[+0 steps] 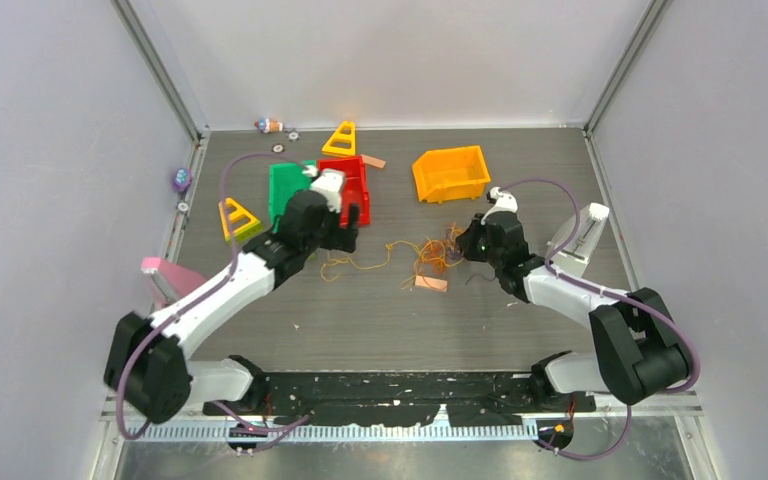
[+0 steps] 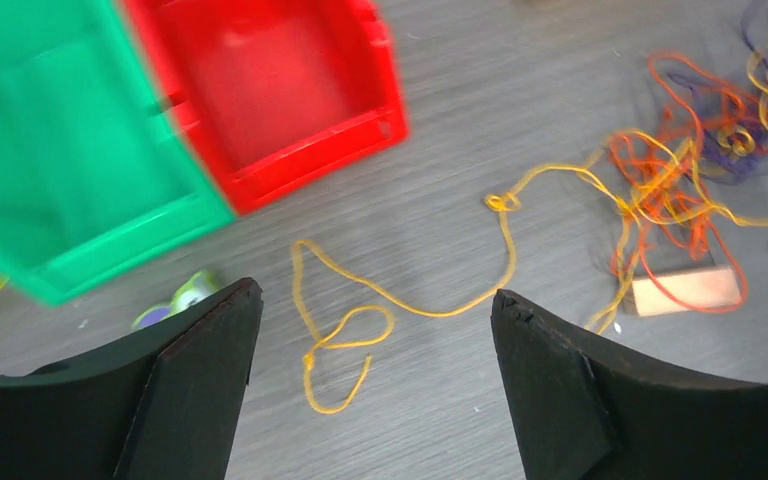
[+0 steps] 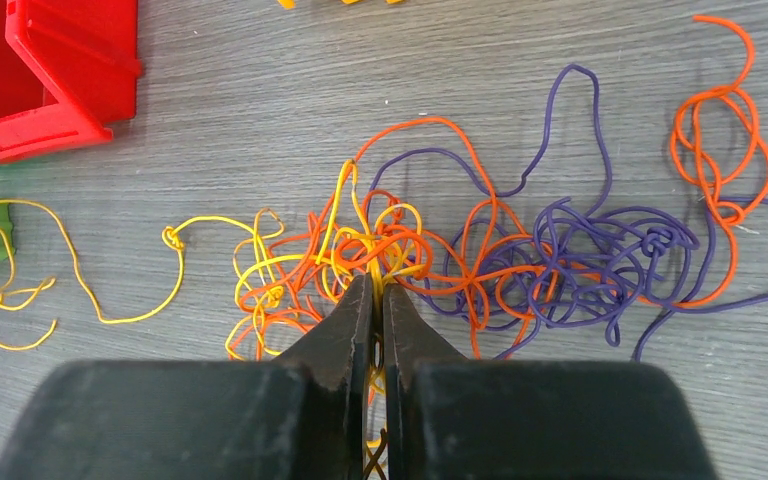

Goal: Untangle the cables

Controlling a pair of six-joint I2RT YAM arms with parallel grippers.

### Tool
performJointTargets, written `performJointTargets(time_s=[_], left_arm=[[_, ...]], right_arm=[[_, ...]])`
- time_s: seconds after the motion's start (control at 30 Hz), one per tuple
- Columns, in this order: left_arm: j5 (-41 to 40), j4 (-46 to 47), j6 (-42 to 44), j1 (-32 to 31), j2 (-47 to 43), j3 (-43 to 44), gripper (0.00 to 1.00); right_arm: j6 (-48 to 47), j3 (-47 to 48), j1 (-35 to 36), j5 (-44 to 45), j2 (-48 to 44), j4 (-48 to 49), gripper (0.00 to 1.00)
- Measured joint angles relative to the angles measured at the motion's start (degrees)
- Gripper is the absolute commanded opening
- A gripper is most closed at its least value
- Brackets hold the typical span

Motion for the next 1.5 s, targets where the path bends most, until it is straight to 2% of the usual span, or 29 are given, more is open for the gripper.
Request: performJointTargets(time_s=[0.17, 0.37, 0.63, 0.8, 0.9, 1.03, 1.1, 1.13, 1.17, 1.43, 1.5], left_arm=[[8.3, -5.1, 5.5, -3.7, 13.9, 10.8, 0.84], [14.6, -11.0, 9.5, -6.1, 25.9, 18.3, 0.80], [18.4, -12.3, 11.5, -6.6, 37.2, 27.1, 0.75], [18.7, -12.3, 11.4, -6.6, 43.2, 29.9, 0.67], [18.8, -13.0, 11.1, -6.6, 46.1, 31.5, 0.48], [18.7, -13.1, 10.5, -6.6, 47.4, 33.0, 0.37], [18.6, -13.2, 9.8, -6.6, 47.5, 33.0, 0.21], [18.6, -13.2, 9.6, -6.6, 47.5, 33.0, 0.06], [18.6, -13.3, 9.3, -6.6, 47.6, 33.0, 0.01], [17.9, -13.0, 7.9, -6.6, 47.5, 32.7, 0.00], [16.5, -10.7, 7.2, -6.6, 45.4, 29.6, 0.00]], right_arm=[[-0.2, 0.3, 0.0, -0.7, 0.3, 0.0, 0.05], [-0.6, 0.5, 0.0, -1.1, 0.3, 0.0, 0.05], [-0.7, 0.5, 0.0, -1.6, 0.3, 0.0, 0.05], [-0.7, 0.5, 0.0, -1.7, 0.3, 0.0, 0.05], [-0.8, 0.5, 0.0, -1.7, 0.3, 0.0, 0.05], [-0.8, 0.5, 0.0, -1.7, 0.3, 0.0, 0.06], [-0.8, 0.5, 0.0, -1.8, 0.3, 0.0, 0.05], [-0.8, 0.5, 0.0, -1.8, 0.3, 0.0, 0.05], [-0.8, 0.5, 0.0, -1.8, 0.3, 0.0, 0.05], [-0.8, 0.5, 0.0, -1.7, 0.3, 0.0, 0.05], [-0.8, 0.5, 0.0, -1.7, 0.3, 0.0, 0.06]])
